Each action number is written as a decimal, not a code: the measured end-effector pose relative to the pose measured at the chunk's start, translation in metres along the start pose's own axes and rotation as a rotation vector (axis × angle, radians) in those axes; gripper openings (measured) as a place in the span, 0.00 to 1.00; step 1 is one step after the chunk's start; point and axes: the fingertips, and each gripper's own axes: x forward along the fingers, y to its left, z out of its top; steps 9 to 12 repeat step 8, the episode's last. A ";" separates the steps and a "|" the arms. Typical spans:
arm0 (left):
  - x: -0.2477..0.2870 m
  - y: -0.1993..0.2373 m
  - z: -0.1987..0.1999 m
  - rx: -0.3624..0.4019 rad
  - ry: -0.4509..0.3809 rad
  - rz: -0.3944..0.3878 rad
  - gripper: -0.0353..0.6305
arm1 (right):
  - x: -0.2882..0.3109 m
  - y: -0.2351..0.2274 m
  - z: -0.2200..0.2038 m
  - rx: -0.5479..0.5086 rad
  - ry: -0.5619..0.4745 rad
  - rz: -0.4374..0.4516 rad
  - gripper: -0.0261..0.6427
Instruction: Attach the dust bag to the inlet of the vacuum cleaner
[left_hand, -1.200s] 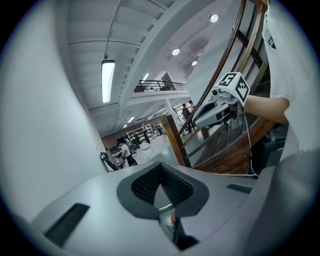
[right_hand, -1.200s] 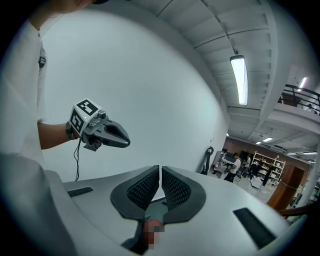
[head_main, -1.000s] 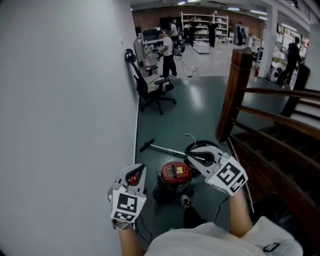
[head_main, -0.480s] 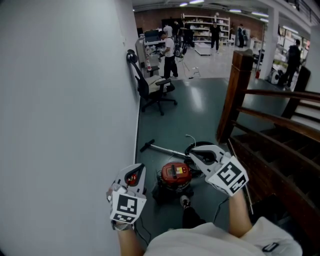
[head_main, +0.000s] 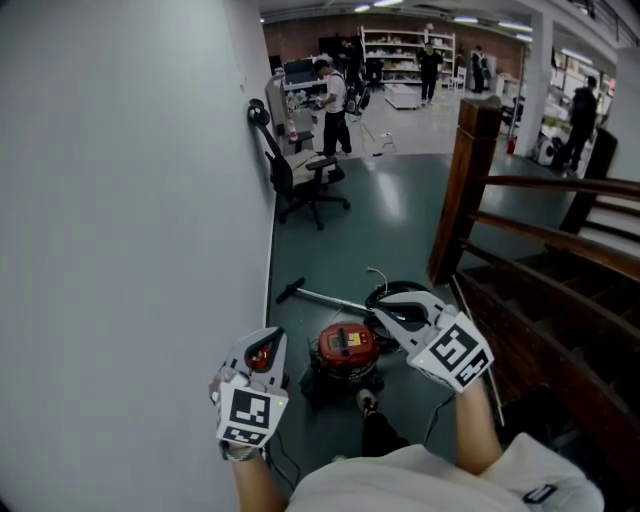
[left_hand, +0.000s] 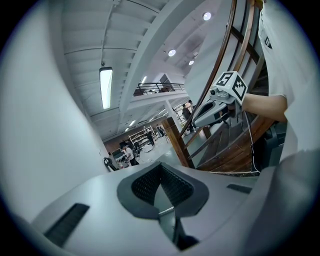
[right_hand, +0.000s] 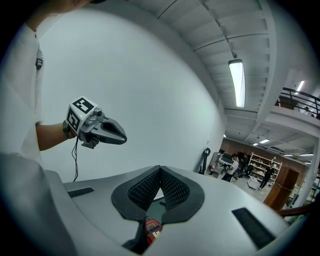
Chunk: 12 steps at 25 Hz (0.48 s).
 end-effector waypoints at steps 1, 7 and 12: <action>0.001 -0.001 -0.001 -0.002 0.001 -0.002 0.06 | 0.000 0.000 -0.001 0.000 0.001 0.001 0.08; 0.002 -0.006 -0.004 -0.010 0.007 -0.005 0.06 | -0.003 0.000 -0.005 0.003 0.007 0.005 0.08; 0.002 -0.006 -0.004 -0.011 0.008 -0.004 0.06 | -0.003 0.000 -0.005 0.004 0.008 0.006 0.08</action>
